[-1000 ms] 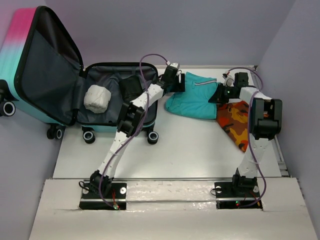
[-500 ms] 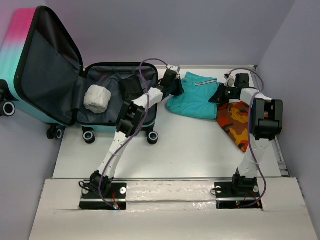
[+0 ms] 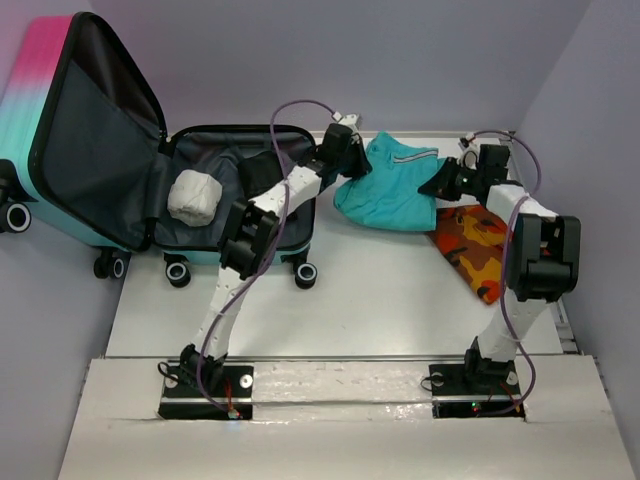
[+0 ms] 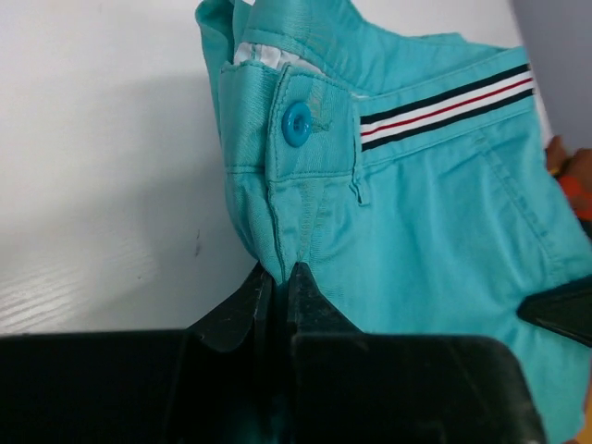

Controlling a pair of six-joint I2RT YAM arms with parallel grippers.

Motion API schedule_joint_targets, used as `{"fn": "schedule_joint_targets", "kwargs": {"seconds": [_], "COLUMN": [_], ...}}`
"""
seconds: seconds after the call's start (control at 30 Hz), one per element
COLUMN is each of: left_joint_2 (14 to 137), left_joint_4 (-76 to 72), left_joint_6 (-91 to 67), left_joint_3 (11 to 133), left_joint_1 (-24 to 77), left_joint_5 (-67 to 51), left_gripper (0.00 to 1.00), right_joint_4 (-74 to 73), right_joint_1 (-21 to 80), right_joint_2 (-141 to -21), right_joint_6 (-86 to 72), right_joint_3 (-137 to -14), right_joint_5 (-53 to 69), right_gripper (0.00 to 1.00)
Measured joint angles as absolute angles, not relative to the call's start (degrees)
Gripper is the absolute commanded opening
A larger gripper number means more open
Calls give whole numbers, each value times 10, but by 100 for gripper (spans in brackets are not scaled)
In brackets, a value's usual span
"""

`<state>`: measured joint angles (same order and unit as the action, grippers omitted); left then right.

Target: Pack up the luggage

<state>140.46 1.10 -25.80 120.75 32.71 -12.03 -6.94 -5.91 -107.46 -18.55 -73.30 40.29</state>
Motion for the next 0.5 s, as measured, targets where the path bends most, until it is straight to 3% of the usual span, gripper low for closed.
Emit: {"fn": "schedule_joint_targets", "kwargs": {"seconds": [0.3,0.5], "left_joint_2": [1251,1143], "left_joint_4": [19,63], "left_joint_6": [-253,-237], "left_joint_3": [1208,1172], "left_joint_1": [314,262], "left_joint_5": [-132,-124], "left_gripper": [6,6], "right_joint_4": [-24,-12], "right_joint_1": [-29,57], "right_joint_2": [-978,-989], "right_joint_6": [-229,-266], "right_joint_3": [-739,-814], "right_joint_5": [397,372], "right_gripper": [7,7]}}
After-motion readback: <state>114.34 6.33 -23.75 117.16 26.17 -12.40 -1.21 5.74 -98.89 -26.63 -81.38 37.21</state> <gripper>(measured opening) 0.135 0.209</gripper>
